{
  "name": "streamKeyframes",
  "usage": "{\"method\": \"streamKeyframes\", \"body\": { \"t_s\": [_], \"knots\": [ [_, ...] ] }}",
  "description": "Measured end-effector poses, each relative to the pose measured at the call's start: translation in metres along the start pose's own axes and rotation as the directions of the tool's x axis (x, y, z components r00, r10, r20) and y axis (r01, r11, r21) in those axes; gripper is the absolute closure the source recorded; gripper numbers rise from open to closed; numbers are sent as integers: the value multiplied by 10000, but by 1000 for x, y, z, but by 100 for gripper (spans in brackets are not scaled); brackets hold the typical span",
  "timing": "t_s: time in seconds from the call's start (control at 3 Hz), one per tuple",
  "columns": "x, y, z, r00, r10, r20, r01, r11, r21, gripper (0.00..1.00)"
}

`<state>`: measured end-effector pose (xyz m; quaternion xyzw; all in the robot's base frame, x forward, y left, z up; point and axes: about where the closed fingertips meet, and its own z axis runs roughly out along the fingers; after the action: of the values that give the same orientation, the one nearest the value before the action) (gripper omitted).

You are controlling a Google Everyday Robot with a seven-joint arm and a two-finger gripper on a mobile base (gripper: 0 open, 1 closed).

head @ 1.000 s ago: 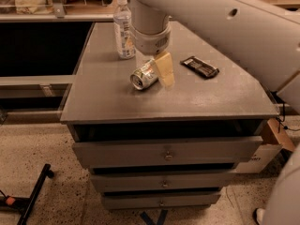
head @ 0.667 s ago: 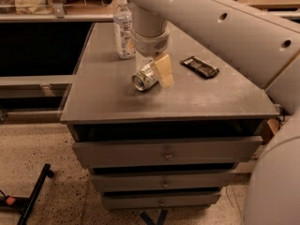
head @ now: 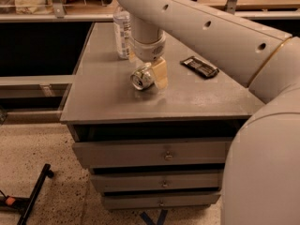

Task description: Place 7up can upright

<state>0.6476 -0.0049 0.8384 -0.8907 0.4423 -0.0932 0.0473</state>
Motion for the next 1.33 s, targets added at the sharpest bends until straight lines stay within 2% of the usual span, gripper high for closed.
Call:
{"method": "streamKeyframes", "body": {
  "t_s": [0.33,0.67,1.0,1.33],
  "knots": [
    [4,4,2,9999,69,75,-69,10000,-37,42],
    [-6,17,-19,9980,-350,532,337,9991,247,65],
    [-1,34,-37,9854,163,1695,-200,9996,199,88],
    [20,43,-54,9259,1702,3371,-1732,9847,-216,100]
  ]
}}
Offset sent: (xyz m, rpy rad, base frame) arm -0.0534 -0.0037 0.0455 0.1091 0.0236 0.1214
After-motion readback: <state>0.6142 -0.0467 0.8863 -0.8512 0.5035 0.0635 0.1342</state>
